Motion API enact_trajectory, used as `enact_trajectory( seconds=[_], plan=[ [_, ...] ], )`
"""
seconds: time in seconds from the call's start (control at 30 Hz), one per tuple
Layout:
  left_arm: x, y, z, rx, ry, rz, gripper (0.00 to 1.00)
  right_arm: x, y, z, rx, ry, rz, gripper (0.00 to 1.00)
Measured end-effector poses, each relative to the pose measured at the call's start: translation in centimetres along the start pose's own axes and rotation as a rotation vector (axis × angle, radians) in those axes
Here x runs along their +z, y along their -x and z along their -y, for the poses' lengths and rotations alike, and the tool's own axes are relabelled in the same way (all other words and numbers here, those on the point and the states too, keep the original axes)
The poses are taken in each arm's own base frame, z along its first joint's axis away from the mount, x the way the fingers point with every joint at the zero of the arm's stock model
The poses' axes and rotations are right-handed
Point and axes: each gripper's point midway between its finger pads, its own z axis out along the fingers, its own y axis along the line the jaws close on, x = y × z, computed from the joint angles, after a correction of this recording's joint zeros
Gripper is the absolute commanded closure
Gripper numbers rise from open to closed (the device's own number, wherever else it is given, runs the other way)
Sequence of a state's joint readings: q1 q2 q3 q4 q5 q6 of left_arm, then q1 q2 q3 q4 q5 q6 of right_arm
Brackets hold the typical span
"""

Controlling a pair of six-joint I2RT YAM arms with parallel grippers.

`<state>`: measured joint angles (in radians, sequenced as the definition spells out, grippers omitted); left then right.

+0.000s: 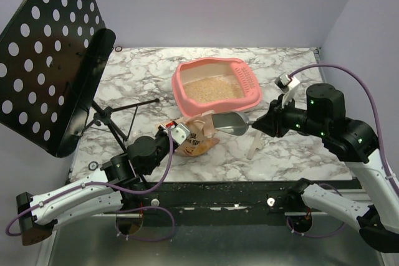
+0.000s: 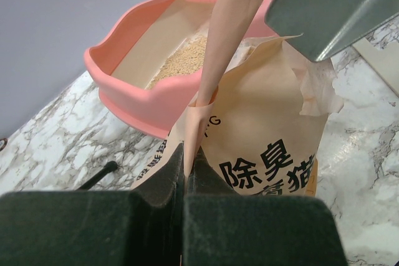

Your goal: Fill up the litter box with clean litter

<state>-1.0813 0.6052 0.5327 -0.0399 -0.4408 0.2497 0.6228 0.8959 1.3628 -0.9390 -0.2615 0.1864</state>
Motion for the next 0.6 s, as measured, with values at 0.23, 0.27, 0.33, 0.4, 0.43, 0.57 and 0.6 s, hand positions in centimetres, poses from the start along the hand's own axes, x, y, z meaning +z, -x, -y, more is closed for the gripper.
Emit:
enact_trajectory(
  seconds=[0.23,0.27,0.33,0.4,0.43,0.57,0.6],
  plan=[
    [0.0,0.0,0.3,0.001,-0.016,0.002,1.00,1.6,-1.9,0.2,0.017,0.023,-0.075,1.00],
    [0.0,0.0,0.4,0.003,-0.023,0.000,1.00,2.0,-1.9,0.2,0.017,0.027,-0.082,1.00],
    [0.1,0.0,0.6,0.005,-0.034,0.000,1.00,2.9,-1.8,0.3,0.012,0.034,-0.094,1.00],
    [0.2,0.0,0.8,0.007,-0.041,-0.004,1.00,3.8,-2.1,0.4,0.004,0.047,-0.120,1.00],
    [0.2,0.0,0.9,0.008,-0.046,-0.005,1.00,4.2,-2.2,0.4,-0.001,0.054,-0.134,1.00],
    [0.3,0.0,1.1,0.010,-0.060,-0.005,1.00,6.0,-2.7,0.5,-0.034,0.090,-0.197,1.00],
    [0.3,0.0,1.2,0.010,-0.062,-0.005,1.00,6.5,-2.9,0.6,-0.039,0.097,-0.213,1.00]
  ],
)
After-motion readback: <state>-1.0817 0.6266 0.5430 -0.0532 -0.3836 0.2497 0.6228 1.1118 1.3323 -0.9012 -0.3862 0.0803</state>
